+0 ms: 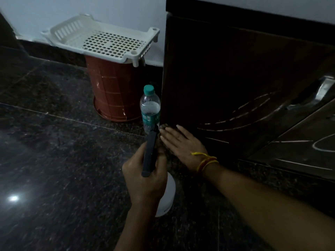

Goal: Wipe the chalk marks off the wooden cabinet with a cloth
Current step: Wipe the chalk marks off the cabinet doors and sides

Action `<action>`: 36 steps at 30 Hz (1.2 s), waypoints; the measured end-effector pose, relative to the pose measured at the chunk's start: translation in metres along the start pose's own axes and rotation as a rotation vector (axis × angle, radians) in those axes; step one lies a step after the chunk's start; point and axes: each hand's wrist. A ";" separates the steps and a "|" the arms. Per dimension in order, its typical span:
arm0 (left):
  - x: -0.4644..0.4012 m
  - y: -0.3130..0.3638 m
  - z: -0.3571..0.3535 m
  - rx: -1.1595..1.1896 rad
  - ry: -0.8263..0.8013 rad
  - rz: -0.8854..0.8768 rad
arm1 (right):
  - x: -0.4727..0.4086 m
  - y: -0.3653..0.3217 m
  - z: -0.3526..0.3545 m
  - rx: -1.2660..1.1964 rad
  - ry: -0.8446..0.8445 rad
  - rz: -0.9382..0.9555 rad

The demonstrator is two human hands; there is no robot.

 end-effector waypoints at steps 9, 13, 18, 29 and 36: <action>0.001 0.016 -0.001 0.017 -0.021 -0.027 | -0.039 0.054 0.109 -0.070 0.471 -0.253; -0.002 0.021 0.004 0.027 0.000 -0.059 | -0.048 0.068 0.139 -0.106 0.631 -0.378; -0.001 0.023 0.006 0.031 -0.004 -0.045 | -0.047 0.061 0.134 -0.146 0.639 -0.413; -0.004 0.027 0.022 0.005 0.018 -0.063 | -0.044 0.085 0.164 -0.151 0.693 -0.438; -0.008 0.038 0.030 0.078 0.008 -0.076 | -0.021 0.062 0.127 -0.147 0.538 -0.438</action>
Point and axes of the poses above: each hand's wrist, its own x-axis away from the middle knuckle, its own z-axis out of the back of the hand, y = z × x, and after that the axes turned 6 degrees about -x, right-handed
